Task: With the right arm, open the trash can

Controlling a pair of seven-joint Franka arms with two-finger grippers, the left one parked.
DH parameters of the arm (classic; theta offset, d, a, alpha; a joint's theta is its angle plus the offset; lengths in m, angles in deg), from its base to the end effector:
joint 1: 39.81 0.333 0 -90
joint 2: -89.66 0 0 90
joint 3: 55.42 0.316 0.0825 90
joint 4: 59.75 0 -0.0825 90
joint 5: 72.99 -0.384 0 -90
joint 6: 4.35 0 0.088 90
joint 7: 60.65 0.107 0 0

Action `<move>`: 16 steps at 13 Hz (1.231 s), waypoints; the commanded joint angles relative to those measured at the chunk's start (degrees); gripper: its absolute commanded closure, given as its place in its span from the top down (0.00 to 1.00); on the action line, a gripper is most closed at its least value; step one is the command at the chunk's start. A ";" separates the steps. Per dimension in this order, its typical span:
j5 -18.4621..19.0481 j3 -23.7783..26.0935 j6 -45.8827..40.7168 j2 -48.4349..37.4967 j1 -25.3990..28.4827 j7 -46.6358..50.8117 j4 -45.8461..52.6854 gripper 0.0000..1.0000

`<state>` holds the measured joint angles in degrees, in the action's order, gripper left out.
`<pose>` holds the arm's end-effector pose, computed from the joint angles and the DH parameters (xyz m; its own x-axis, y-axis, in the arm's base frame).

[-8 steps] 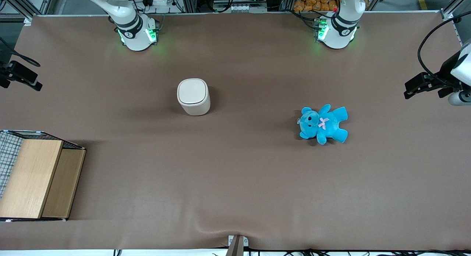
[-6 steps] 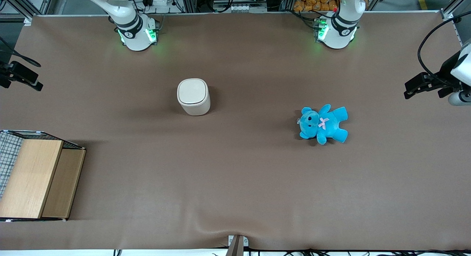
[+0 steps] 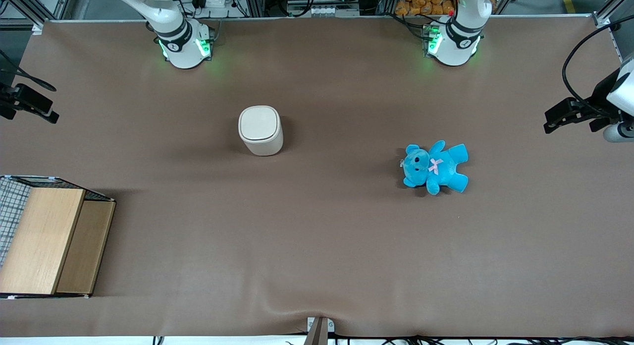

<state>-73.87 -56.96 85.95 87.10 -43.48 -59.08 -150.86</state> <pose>0.5392 -0.0479 0.6403 0.9925 -0.1181 0.0301 -0.1176 -0.9929 -0.0174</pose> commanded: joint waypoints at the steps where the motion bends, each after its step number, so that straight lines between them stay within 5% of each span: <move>1: 0.79 0.13 -1.09 0.89 0.94 -0.43 1.12 1.00; 9: -0.43 3.12 -3.73 4.58 2.17 -0.25 1.03 1.00; 11: -3.15 3.21 -3.73 5.11 2.26 0.09 0.85 1.00; 12: -4.90 3.30 -3.73 5.46 2.70 0.36 0.85 0.94; 16: -7.11 3.82 -3.73 7.13 5.42 2.19 0.59 0.34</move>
<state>-79.96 -53.46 82.77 93.11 -39.18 -58.71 -150.91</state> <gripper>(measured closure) 0.273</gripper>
